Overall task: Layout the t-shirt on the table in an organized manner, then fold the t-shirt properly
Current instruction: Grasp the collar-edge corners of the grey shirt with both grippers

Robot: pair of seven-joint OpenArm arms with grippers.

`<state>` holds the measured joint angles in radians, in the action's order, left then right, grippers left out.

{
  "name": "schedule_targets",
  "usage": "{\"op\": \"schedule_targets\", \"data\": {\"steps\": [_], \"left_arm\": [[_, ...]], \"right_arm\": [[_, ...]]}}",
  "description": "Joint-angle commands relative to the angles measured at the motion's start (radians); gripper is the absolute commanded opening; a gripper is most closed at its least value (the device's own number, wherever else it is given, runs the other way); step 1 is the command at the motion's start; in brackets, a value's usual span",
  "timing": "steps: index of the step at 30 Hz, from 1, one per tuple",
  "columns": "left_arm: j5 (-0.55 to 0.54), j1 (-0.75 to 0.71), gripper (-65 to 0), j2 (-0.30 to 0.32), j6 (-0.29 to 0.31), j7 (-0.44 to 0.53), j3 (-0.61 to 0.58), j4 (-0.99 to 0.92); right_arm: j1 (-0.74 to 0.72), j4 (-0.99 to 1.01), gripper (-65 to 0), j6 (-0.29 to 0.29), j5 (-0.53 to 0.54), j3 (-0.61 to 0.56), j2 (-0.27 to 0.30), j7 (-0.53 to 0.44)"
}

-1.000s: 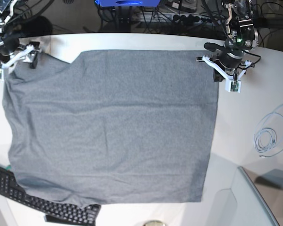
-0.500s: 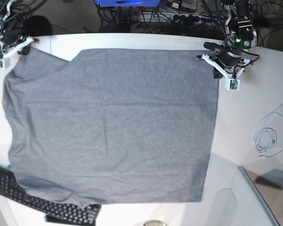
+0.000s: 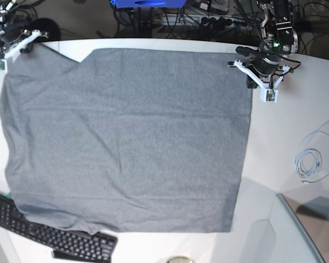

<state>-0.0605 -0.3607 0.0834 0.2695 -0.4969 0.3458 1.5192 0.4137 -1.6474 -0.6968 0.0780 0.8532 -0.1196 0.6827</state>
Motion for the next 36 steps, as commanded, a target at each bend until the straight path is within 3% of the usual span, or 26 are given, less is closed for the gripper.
{"op": "schedule_targets", "data": {"steps": [1,6,11,16,20,26,27,29,32,34,36], "left_arm": [[-0.008,-0.008,-65.0,0.008,-0.002,0.017,0.003,0.027],[-0.052,-0.119,-65.0,0.011,0.001,0.016,0.017,0.136],[-0.204,-0.223,-65.0,0.014,0.001,0.019,0.052,0.165],[-0.338,-0.234,-65.0,0.009,0.004,0.033,0.141,0.136],[-0.417,-0.263,-43.1,0.014,0.004,0.111,0.166,0.14],[-0.428,-0.258,-37.5,0.036,0.006,0.117,0.16,0.071],[-0.428,-0.249,-35.9,0.037,0.023,0.117,0.16,0.054],[-0.428,-0.231,-29.6,0.034,0.113,0.117,0.166,0.013],[-0.428,-0.225,-13.7,0.031,0.242,0.117,0.169,-0.022],[-0.428,-0.225,-7.7,0.025,0.259,0.117,0.171,-0.027],[-0.422,-0.225,-7.2,0.009,0.259,0.117,0.172,-0.024]], "right_arm": [[0.001,-0.014,-64.4,-0.001,0.009,0.002,0.005,-0.013],[0.0,-0.015,-64.4,-0.001,0.009,0.002,0.005,-0.013],[0.0,-0.015,-64.4,-0.001,0.009,0.002,0.005,-0.013],[0.0,-0.015,-64.5,-0.001,0.009,0.001,0.005,-0.013],[0.0,-0.015,-64.7,-0.001,0.009,0.001,0.005,-0.013],[0.0,-0.015,-64.8,-0.001,0.009,0.001,0.007,-0.014],[0.0,-0.015,-64.8,-0.001,0.009,0.001,0.007,-0.014],[0.0,-0.015,-64.8,-0.001,0.009,0.001,0.007,-0.014],[0.0,-0.015,-64.8,-0.001,0.009,0.001,0.007,-0.014],[0.0,-0.015,-64.8,-0.001,0.009,0.001,0.007,-0.014],[0.0,-0.015,-64.8,-0.001,0.009,0.001,0.007,-0.014]]}}
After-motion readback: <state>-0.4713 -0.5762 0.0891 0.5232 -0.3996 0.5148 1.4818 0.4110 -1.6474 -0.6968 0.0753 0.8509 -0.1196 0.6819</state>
